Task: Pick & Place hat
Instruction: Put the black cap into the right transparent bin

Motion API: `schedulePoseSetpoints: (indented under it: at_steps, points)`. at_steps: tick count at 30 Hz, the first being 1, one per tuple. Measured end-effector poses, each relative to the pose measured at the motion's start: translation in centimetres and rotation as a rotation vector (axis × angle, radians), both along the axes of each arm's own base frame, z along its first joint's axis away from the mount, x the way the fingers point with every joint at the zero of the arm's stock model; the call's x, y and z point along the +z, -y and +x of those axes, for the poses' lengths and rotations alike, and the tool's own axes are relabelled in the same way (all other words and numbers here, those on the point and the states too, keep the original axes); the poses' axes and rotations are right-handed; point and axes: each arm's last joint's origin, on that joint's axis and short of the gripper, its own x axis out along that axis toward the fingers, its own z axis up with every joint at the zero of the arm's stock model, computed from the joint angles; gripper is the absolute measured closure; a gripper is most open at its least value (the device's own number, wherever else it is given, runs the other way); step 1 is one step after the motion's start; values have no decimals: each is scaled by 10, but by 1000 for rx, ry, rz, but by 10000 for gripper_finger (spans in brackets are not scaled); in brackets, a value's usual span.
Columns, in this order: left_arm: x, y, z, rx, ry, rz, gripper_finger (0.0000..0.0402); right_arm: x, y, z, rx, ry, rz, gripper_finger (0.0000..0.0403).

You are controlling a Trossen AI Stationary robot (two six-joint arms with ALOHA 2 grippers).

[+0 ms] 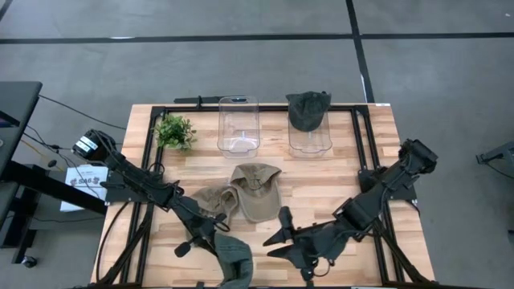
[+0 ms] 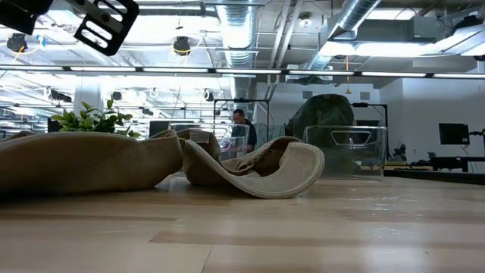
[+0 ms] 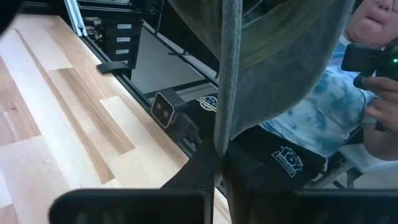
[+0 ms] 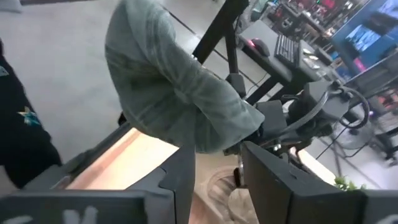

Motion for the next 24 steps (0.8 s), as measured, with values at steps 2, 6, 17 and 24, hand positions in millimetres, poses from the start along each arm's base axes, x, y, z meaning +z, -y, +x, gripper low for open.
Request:
schedulePoseSetpoints:
  at_steps: [2, 6, 17, 24]
  points:
    - [0, 0, 0, -2, 0, 0, 389, -2, -2, 3, 2, 21, -19, 284]
    - [0, 2, -1, -7, -2, -3, 389, 2, -7, 4, 29, 73, 2, 281]
    - [-11, 5, 3, -7, -65, -25, 389, 5, -13, 2, 127, 63, 98, 245]
    - [-40, 14, 13, -49, -109, -52, 389, -10, -20, 9, 156, 38, 56, 234]
